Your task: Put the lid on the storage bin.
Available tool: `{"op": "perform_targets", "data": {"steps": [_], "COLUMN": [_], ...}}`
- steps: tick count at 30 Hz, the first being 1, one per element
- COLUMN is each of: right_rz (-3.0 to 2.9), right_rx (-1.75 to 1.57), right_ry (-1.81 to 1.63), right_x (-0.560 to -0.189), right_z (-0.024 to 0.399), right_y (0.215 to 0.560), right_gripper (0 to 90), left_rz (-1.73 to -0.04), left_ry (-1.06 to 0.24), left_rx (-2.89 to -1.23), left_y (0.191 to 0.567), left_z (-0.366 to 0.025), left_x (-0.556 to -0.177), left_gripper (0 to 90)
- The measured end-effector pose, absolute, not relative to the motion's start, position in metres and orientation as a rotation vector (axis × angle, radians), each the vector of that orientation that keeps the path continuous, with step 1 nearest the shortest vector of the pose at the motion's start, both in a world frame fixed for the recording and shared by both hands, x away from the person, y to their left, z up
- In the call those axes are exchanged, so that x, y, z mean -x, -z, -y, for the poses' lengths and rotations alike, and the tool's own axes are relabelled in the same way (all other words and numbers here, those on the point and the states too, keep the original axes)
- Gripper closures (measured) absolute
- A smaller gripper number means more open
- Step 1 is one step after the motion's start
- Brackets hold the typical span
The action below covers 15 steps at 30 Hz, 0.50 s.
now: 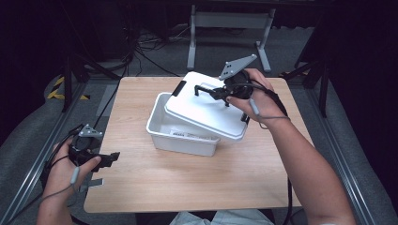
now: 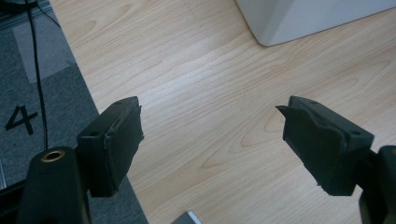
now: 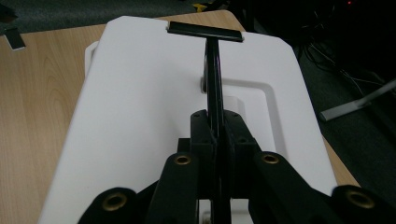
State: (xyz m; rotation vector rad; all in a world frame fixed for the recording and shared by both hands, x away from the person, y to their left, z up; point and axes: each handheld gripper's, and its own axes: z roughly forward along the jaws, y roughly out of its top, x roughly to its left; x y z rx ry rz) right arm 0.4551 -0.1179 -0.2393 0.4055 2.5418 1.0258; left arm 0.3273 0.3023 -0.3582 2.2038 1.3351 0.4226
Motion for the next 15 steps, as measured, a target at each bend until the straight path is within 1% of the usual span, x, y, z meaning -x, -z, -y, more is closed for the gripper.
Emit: {"op": "perform_targets", "data": {"steps": [15], "right_rz": [-2.598], "right_rx": [-0.298], "right_ry": [-1.023], "right_x": [-0.467], "right_z": [0.073], "right_y": [0.253], "right_gripper": [84.7], "left_rz": [-1.360], "left_ry": [-0.414], "left_rx": [-2.196], "left_y": [0.360], "left_z": [-0.308], "left_x": [-0.322], "left_gripper": [20.3]}}
